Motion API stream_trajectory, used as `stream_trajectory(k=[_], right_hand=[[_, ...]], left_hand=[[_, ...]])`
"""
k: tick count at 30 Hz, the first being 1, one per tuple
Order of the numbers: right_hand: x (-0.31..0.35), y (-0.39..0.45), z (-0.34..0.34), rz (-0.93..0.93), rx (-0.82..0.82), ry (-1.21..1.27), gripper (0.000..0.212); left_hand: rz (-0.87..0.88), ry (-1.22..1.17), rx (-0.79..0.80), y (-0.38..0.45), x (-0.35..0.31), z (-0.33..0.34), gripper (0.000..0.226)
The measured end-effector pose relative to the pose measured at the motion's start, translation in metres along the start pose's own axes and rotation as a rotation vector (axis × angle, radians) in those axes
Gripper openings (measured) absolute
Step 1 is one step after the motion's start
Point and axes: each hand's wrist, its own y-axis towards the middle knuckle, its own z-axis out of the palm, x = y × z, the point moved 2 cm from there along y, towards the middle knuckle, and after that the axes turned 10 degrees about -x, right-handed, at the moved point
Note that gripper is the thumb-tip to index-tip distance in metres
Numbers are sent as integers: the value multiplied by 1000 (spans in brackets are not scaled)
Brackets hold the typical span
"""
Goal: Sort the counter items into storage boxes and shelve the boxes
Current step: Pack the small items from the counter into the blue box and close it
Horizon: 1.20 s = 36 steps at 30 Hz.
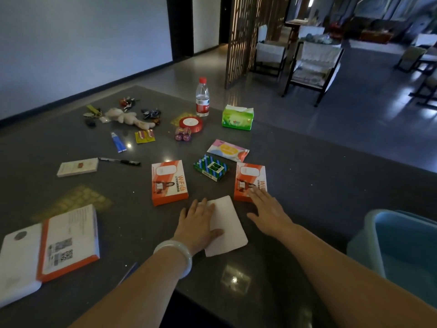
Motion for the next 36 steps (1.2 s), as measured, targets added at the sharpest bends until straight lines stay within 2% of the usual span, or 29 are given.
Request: stream_trajectory(k=[6,10,12,14,16,20,24,27,29,32,36], right_hand=[[13,-61,-3,135,-14,61,77],[18,-71,-13,159,-113,248,66],[13,-62,-19,106,-65,166,77],[8,-57,-19,64,54,64,87],[6,-61,-12,71,119,57,89],[19,-82,4,78,12,-10,87],[30,-89,7,81,94,78,92],[25,-81,-3,62,81,161,96],[19,-70,-9,12,80,121,103],[9,-54,-10,-88,166,-50,117],[2,-42,-16,-119,196,-142,119]], left_hand=[[11,16,-2,-13,2,2,83],[10,6,-6,-24,7,2,83],[0,12,2,-28,9,2,83],[-12,26,9,-31,11,0,83],[-16,33,9,-32,12,-1,83],[-49,23,2,-37,10,0,82],[-69,36,-15,-41,9,-2,83],[-77,41,-17,-43,11,-3,84],[-73,51,-14,-43,11,-5,84],[-68,50,-27,-40,12,-13,87],[-101,89,-6,-33,12,-21,103]])
